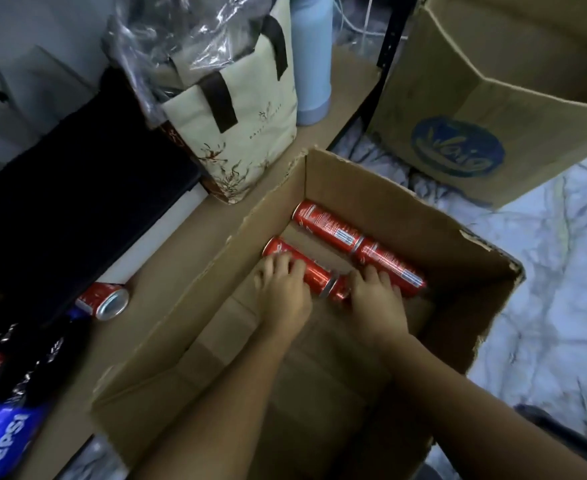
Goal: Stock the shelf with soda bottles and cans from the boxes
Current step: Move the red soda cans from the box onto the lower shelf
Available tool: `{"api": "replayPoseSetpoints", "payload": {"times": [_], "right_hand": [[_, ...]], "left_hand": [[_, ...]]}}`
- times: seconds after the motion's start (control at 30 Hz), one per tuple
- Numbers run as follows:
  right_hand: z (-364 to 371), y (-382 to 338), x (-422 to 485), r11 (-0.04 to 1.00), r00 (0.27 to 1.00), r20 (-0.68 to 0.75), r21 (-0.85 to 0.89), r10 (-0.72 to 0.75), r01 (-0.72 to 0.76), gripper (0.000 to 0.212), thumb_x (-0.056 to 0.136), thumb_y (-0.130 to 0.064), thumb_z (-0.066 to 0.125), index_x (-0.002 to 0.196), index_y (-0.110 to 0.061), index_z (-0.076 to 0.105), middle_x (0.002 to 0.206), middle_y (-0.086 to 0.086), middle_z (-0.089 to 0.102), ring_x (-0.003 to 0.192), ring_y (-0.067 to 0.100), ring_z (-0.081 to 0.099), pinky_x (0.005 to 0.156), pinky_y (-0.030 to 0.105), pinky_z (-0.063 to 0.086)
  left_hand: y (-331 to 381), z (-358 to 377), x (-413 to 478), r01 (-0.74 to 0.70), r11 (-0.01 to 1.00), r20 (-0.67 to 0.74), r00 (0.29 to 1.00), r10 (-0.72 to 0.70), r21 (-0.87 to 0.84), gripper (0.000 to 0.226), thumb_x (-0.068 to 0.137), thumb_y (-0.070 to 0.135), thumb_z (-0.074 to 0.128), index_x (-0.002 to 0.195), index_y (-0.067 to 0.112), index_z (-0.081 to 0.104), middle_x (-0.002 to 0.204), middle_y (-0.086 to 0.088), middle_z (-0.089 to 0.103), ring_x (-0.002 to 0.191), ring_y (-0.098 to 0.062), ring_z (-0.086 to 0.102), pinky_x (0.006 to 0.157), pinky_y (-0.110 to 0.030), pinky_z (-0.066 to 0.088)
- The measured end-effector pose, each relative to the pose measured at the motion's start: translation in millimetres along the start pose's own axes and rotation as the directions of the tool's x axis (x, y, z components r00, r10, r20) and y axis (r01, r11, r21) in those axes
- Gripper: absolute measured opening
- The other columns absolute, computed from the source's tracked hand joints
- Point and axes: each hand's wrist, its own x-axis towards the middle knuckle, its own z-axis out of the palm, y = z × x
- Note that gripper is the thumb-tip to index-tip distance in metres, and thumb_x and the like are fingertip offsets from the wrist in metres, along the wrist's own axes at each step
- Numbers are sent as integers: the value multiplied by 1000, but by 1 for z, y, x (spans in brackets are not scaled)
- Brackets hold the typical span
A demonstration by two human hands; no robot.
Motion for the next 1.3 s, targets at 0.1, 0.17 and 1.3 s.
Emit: {"api": "replayPoseSetpoints", "payload": {"times": [0.1,0.17,1.3], "right_hand": [[12,-6,-1,999,997,67,14,-42,41,80,87,-51,71,151,-27,29,157,5,36,145,29,34,119,51,29],[19,-6,2,998,983,173,17,-54,52,86,85,-56,70,153,-28,25,155,6,39,143,31,38,118,52,32],[41,-79,-104,762,894,-129,479,-429,435,72,82,-30,82,144,-20,46,122,-4,69,105,20,67,86,28,51]], "left_hand": [[-5,5,-19,438,799,29,883,-469,-413,39,96,35,65,125,14,51,129,-13,55,113,-32,58,81,-34,45],[-8,9,-20,608,527,177,737,-652,-594,64,92,47,69,135,16,34,132,-14,56,108,-33,63,76,-35,46],[-58,-86,-174,368,836,55,924,-380,-408,54,80,22,82,117,24,44,107,0,67,98,-23,64,72,-27,41]]}}
